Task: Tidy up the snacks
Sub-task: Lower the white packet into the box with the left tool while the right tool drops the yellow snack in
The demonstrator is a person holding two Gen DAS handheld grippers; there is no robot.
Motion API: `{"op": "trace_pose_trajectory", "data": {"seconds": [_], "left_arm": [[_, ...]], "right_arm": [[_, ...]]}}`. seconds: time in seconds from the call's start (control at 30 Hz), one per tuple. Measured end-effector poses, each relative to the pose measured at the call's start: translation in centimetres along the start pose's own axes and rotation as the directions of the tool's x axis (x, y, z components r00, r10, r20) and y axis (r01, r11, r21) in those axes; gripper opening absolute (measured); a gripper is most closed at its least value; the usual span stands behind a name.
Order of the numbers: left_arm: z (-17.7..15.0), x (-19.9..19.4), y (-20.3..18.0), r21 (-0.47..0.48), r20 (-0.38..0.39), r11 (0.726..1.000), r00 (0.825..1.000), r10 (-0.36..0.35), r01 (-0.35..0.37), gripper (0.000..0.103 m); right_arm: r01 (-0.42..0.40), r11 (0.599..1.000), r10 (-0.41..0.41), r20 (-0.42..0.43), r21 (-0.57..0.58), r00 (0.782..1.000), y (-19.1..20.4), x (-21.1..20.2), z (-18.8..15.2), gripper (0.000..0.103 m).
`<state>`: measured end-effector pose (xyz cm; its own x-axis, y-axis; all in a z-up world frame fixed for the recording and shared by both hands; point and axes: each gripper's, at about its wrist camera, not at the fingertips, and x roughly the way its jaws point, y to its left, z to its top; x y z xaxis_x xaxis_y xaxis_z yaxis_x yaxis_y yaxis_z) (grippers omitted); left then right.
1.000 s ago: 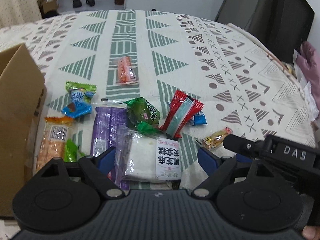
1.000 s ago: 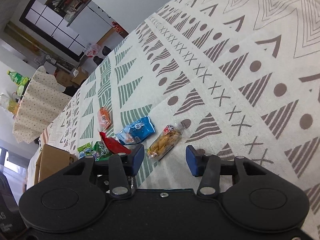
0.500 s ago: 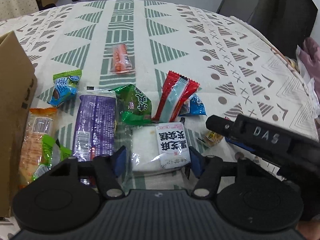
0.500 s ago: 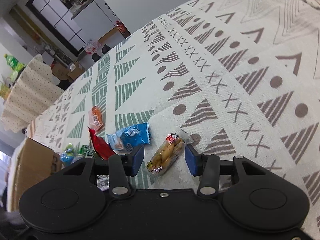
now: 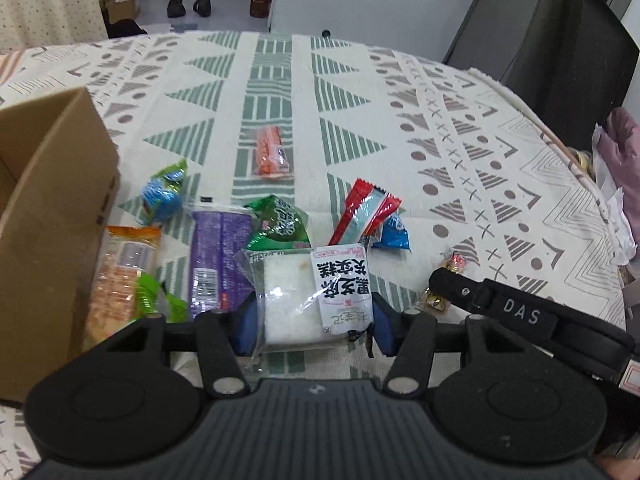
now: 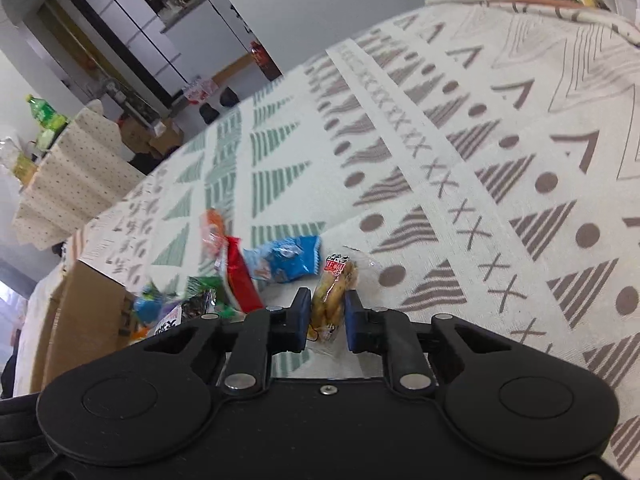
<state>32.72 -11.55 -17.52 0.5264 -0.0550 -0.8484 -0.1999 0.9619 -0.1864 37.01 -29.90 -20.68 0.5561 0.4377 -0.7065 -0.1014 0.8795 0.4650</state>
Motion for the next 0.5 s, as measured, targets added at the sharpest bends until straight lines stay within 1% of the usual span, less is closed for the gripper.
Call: {"op": "trace_pose_trajectory", "data": {"seconds": [0.23, 0.5], "left_arm": [[0.3, -3.4, 0.6, -0.014, 0.065, 1.000, 0.998, 0.026, -0.025, 0.055], [0.6, -7.1, 2.5, -0.050, 0.132, 0.997, 0.989, 0.072, -0.066, 0.055]], "right_arm": [[-0.066, 0.998, 0.067, 0.030, -0.012, 0.997, 1.2, -1.6, 0.3, 0.018], [-0.176, 0.983, 0.180, 0.059, -0.059, 0.982, 3.6, -3.3, 0.1, 0.018]]}}
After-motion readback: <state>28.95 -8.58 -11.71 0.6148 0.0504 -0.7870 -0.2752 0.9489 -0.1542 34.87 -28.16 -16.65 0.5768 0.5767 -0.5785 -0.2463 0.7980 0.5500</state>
